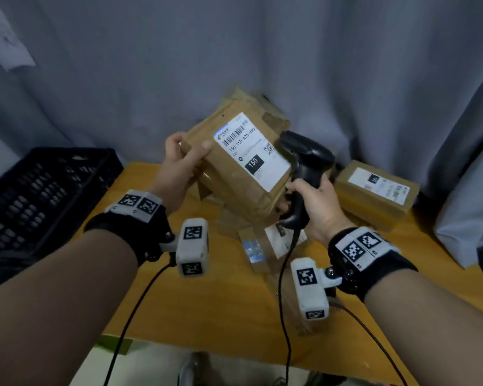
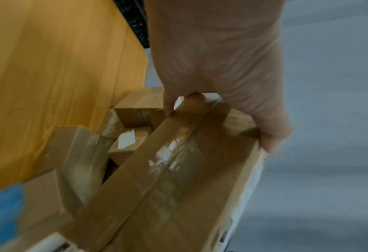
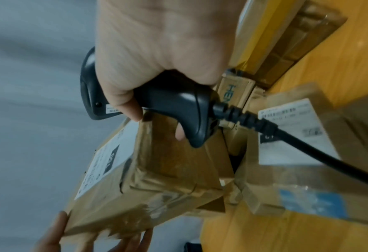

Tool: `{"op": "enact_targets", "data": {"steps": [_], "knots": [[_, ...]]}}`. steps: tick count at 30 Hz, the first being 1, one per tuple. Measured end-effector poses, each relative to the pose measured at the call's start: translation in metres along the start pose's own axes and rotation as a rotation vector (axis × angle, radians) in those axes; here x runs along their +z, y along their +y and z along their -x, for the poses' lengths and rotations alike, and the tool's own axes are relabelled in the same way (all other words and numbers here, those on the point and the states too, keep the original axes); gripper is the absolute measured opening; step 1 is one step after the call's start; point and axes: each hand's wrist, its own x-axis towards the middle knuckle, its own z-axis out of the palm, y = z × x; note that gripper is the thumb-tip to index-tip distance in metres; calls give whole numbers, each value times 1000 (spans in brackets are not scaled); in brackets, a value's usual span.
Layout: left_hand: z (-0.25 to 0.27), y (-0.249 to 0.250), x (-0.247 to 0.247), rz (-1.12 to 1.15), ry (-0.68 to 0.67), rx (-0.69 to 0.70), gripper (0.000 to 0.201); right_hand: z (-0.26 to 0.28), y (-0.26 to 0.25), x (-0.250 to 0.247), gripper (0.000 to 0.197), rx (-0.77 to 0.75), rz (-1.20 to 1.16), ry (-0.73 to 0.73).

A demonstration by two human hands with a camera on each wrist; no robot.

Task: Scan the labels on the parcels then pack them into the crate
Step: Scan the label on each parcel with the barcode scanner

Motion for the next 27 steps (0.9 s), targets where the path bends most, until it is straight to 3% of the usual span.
{"op": "enact_targets", "data": {"steps": [8, 11, 14, 21, 27], "knots": [[-39, -4, -54, -28, 99, -166, 91, -23, 30, 78, 22, 76, 272, -70], [-65, 1, -89, -72, 110, -138, 102, -35, 27, 104, 15, 12, 443, -21], [-93, 18, -121, -144, 92, -87, 109, -50, 4, 145, 9, -59, 443, -26], [-135, 53, -164, -51, -6, -43, 74, -69, -47, 229, 17, -111, 512, -143], [-170, 86, -178, -135, 108, 94, 67, -81, -73, 269, 19, -137, 567, -61]]}}
